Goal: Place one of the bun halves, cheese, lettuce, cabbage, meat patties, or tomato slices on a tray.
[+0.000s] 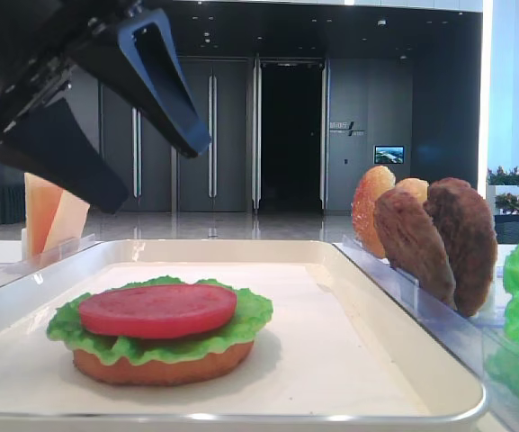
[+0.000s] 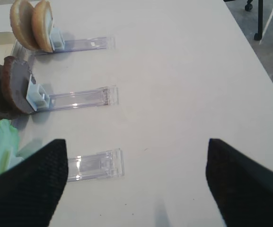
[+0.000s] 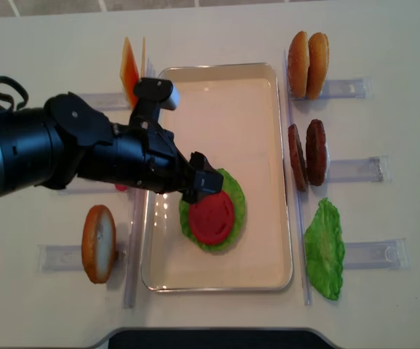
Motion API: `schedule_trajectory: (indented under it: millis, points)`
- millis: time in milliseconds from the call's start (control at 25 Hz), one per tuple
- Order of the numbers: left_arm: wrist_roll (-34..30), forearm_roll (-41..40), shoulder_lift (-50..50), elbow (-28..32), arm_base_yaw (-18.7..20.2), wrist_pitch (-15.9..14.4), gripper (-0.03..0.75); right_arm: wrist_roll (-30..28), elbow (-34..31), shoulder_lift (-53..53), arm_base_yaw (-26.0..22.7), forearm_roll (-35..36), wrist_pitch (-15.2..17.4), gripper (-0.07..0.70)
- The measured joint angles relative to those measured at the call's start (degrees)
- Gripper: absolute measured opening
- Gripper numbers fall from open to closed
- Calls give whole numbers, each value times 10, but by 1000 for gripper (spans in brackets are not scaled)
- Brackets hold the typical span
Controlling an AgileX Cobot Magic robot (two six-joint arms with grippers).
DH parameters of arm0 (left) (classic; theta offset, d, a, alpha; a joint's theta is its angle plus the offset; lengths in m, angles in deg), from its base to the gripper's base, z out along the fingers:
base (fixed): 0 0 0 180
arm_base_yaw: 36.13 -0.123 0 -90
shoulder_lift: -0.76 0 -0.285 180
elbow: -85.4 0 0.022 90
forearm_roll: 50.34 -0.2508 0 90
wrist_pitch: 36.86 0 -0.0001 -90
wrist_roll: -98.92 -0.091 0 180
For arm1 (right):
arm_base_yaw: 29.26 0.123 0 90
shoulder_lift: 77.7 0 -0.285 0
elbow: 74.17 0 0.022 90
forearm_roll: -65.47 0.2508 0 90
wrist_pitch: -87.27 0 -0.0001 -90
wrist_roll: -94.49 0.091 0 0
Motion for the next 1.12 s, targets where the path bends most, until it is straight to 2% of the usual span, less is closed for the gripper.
schedule_trajectory:
  millis: [160,400,800,920,1120]
  points:
    - [38,-45,20,-22,-29,-31,692,0,0,0,0,0,0,593]
    - [179,-212,57,-61,-78,-99,692,0,0,0,0,0,0,593]
    - [440,-575,93,-140,-171,-295,692,0,0,0,0,0,0,593]
    - [492,-668,103,-147,-197,-353,692,0,0,0,0,0,0,593]
    - [535,-746,112,-148,-225,-430,692,0,0,0,0,5,0,593]
